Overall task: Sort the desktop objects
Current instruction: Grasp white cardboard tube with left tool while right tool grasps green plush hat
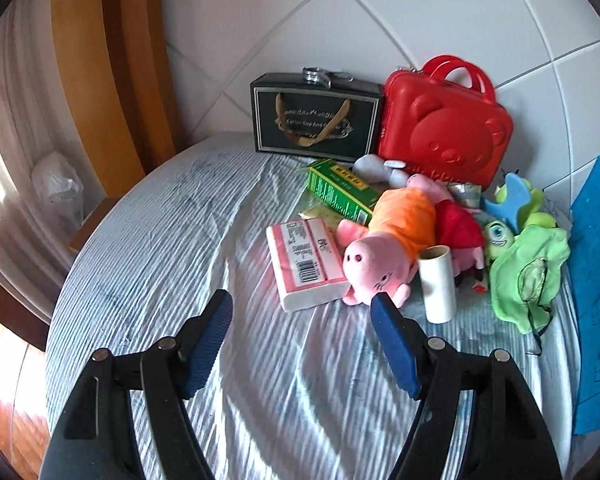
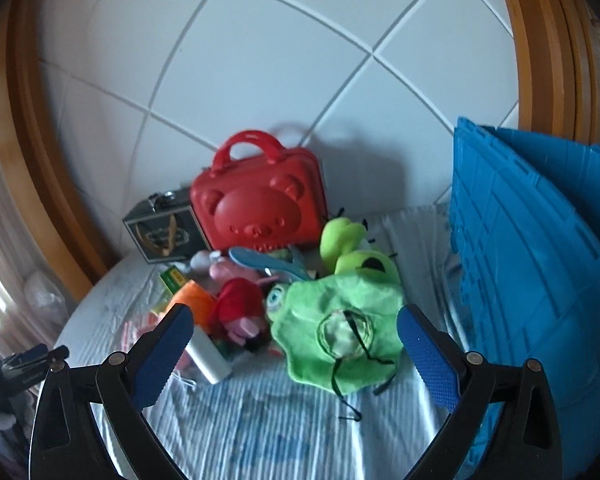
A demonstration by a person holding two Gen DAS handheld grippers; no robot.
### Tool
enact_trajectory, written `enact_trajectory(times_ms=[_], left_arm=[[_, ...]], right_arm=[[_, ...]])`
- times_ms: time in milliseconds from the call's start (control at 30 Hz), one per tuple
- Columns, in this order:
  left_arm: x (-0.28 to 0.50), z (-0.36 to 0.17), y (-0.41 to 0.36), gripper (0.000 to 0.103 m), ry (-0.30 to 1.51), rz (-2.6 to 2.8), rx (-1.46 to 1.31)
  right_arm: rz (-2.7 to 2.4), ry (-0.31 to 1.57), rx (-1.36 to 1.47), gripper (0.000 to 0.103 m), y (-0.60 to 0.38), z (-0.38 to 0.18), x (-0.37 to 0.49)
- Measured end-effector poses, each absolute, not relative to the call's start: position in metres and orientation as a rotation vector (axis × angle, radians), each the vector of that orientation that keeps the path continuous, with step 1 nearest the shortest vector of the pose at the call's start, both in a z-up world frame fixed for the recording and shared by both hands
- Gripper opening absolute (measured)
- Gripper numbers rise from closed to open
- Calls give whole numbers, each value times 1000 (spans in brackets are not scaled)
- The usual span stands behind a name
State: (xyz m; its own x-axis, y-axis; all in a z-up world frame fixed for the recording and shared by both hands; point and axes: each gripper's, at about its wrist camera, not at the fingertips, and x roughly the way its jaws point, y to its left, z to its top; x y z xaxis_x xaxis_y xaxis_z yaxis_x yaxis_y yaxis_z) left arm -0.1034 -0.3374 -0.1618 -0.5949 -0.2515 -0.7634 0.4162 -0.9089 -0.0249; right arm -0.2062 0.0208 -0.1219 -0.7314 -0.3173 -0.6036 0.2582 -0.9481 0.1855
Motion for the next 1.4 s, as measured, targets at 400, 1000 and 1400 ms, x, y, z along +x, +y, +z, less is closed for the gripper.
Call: enact_trajectory(times_ms=[400, 1000, 1400], left_arm=[[-166, -238, -276, 71, 392, -2572, 1321], [-277, -319, -206, 71, 374, -2548, 1412], [-290, -343, -192, 74, 208, -2574, 1379]], right_arm=[[-2604, -47, 1268, 103, 10, -236, -259], [-2496, 18, 1414, 103, -20, -338, -326], [-2609, 124, 1325, 103, -36, -368, -340]])
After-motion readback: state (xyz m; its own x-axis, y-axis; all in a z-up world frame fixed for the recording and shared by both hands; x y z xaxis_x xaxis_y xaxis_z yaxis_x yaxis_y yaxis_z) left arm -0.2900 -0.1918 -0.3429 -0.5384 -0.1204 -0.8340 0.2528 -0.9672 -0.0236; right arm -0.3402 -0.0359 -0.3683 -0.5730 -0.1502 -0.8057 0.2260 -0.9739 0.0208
